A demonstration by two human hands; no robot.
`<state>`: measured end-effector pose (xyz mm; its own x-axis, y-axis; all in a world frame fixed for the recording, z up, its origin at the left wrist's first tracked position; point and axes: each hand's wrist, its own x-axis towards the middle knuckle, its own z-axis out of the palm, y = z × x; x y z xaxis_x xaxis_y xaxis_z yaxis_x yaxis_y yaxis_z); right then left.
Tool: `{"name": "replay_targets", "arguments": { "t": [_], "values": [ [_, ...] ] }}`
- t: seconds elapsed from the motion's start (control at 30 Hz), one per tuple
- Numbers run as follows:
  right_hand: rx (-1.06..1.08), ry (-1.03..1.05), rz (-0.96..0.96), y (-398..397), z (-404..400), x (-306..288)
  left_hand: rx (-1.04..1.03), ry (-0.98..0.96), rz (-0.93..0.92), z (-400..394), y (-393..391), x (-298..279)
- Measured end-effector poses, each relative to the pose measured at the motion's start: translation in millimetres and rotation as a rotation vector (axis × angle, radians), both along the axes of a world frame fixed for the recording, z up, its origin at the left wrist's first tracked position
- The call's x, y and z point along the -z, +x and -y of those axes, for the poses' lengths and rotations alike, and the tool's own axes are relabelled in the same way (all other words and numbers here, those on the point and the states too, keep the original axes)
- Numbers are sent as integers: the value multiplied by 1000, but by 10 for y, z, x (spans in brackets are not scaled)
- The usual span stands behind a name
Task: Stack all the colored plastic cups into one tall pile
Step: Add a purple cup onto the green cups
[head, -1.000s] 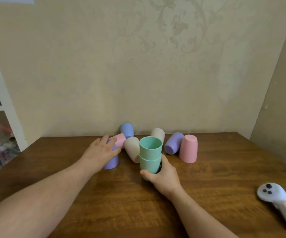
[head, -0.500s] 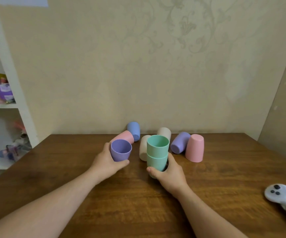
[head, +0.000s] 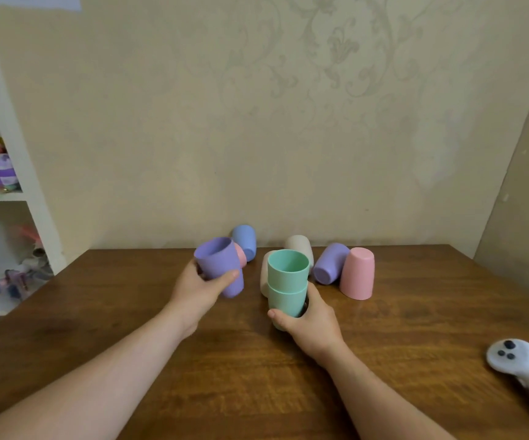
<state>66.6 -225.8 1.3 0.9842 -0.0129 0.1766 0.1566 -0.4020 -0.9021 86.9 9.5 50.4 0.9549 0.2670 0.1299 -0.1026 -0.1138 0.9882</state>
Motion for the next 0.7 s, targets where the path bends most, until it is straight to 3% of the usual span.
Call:
{"name": "replay_targets", "arguments": {
  "t": [0.13, 0.27, 0.5, 0.7],
  "values": [
    [8, 1, 7, -11, 2, 7, 99, -175, 204, 283, 65, -555],
    [7, 2, 1, -15, 2, 7, 193, -55, 317, 621, 65, -842],
    [28, -23, 17, -25, -4, 13, 307, 218, 173, 875, -77, -400],
    [9, -36, 20, -22, 16, 20, 386, 187, 107, 809, -82, -223]
  ]
}}
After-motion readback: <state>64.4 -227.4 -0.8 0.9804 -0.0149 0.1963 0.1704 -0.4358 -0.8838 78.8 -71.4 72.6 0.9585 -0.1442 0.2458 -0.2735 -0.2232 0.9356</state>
